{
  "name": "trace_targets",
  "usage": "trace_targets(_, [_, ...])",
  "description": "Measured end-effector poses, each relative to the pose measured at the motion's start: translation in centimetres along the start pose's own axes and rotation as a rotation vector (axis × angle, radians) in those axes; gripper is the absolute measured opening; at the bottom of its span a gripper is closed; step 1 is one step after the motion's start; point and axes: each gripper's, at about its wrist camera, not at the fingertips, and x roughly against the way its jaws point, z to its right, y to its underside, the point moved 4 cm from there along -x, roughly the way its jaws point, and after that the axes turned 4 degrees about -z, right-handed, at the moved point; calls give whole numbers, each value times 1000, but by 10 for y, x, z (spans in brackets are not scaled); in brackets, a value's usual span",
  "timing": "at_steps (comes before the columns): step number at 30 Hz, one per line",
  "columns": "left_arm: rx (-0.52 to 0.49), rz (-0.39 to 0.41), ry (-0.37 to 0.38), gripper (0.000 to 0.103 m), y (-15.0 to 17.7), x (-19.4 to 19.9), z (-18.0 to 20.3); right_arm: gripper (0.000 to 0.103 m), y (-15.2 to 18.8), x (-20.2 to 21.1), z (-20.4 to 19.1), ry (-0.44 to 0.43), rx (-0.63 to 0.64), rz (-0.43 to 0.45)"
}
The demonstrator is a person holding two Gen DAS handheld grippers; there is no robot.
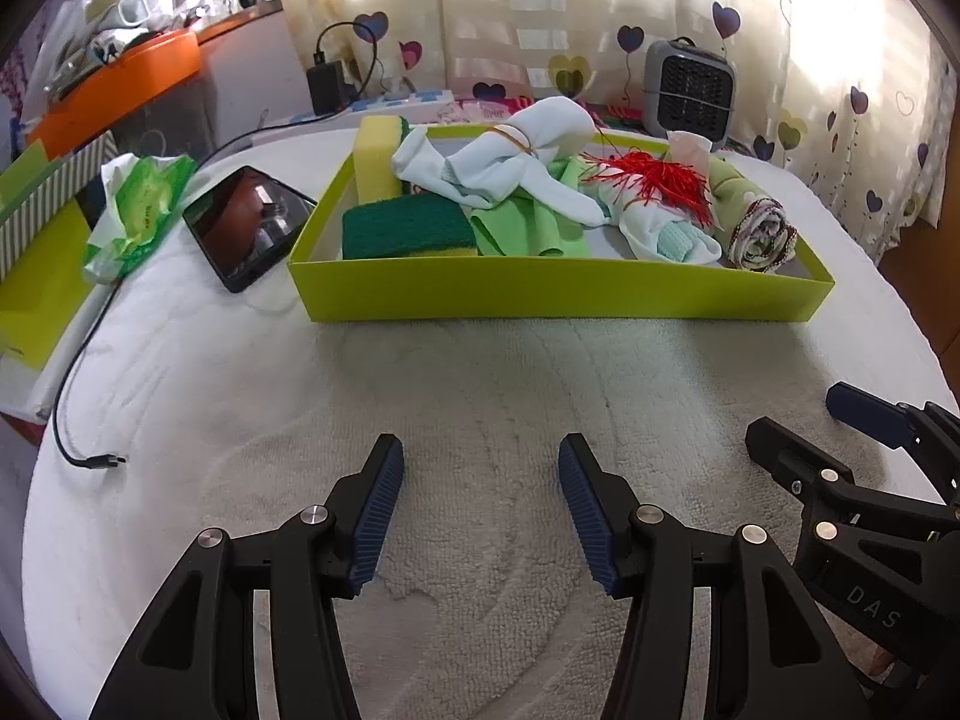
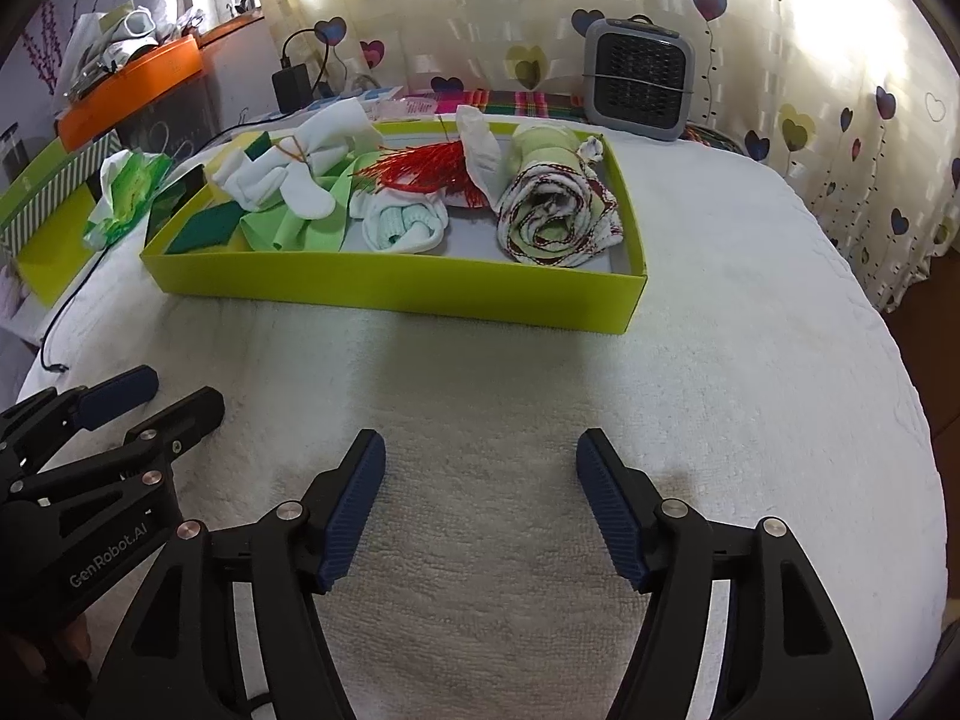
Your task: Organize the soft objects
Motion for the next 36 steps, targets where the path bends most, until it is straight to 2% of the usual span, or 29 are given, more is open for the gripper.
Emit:
trace_targets(10, [1,1,1,55,0,0,0,70,0,-1,-2,28,17,-6])
trace_targets(17, [2,1,2,55,0,0,-1,78,0,-2,2,49,-6,-12])
trace_targets(36, [2,2,2,55,0,-1,-1,79,0,-3,3,43,-14,-14])
